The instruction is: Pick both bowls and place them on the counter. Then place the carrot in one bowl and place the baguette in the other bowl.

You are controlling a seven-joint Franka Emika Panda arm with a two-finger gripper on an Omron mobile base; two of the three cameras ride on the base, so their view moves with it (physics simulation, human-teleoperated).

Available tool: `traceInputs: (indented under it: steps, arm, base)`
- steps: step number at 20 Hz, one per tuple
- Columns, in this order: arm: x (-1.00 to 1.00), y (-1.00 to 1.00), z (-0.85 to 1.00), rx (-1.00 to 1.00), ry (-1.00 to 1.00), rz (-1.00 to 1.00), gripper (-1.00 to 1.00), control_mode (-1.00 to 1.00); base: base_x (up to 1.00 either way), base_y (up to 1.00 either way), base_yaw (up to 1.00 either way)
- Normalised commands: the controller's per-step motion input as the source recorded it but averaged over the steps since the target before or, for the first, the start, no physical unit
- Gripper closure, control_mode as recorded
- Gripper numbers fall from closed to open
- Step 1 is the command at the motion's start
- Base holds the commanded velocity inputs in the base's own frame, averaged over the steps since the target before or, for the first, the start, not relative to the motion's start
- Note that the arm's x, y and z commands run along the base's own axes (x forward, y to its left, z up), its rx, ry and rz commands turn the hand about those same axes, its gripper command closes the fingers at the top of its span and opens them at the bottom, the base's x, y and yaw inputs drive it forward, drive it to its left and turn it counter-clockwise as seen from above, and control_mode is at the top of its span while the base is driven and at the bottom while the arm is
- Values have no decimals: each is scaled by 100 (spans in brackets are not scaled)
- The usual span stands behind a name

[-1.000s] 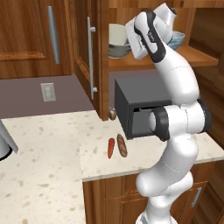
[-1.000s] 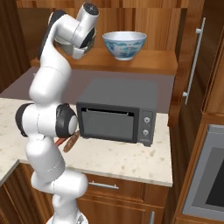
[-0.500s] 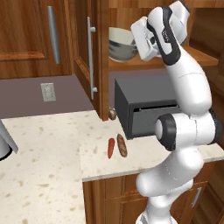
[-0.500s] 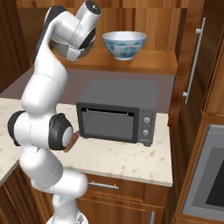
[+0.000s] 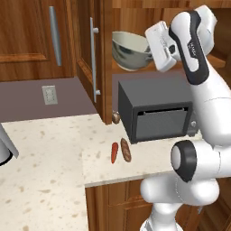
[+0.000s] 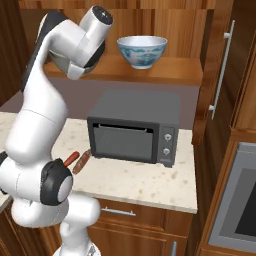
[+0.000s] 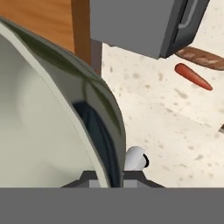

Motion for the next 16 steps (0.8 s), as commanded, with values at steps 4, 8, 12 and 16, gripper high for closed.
traceInputs:
  steps: [4,8,12,16]
  arm:
    - [-87,-7,-5,0,0,0,100,-100]
    - [-87,-16,-11,0,0,0,100,-100]
    - [-86,-33,-11,0,0,0,100,-100]
    - [-77,-37,-13,0,0,0,100,-100]
  base:
    - [0,0,0]
    - [0,0,0]
    - [0,0,0]
    - [0,0,0]
